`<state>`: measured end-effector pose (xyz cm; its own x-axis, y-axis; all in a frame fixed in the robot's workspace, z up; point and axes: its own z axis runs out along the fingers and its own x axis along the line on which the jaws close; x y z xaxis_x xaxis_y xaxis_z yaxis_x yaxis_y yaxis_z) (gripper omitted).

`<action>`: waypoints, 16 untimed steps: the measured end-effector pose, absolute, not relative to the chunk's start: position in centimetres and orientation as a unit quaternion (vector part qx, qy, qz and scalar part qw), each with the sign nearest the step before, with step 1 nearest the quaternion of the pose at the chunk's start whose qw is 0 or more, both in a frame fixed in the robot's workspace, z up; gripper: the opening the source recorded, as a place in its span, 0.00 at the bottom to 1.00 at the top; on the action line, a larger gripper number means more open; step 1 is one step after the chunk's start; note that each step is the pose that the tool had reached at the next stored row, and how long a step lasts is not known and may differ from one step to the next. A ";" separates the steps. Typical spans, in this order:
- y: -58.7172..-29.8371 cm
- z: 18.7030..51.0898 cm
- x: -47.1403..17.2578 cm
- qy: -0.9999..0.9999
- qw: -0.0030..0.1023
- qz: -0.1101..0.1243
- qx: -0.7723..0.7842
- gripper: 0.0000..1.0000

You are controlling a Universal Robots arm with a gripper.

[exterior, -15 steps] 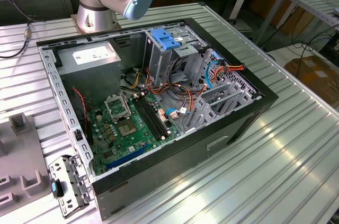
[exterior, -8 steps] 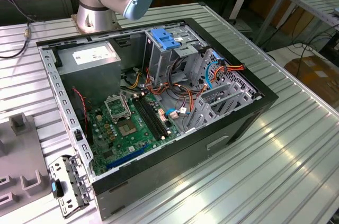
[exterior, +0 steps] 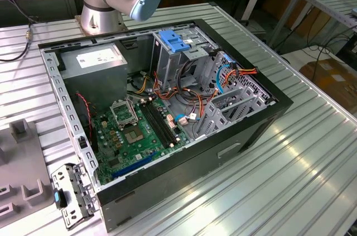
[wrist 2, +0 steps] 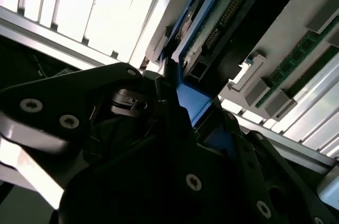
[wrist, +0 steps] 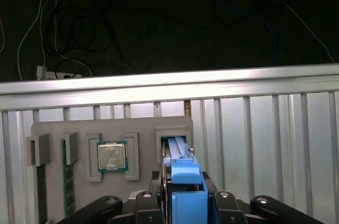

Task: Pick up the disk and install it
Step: 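Pick up the disk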

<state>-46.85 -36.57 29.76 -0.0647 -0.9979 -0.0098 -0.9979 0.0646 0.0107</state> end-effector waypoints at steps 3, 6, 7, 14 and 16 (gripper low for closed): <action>-36.6 29.8 -46.8 -0.730 0.000 -0.007 0.684 0.37; -36.6 29.7 -46.8 -0.730 0.001 -0.007 0.684 0.37; -36.6 29.7 -46.8 -0.730 0.001 -0.007 0.684 0.37; -36.6 29.7 -46.8 -0.721 0.003 -0.005 0.692 0.37; -36.6 29.7 -46.8 -0.722 0.003 -0.004 0.692 0.37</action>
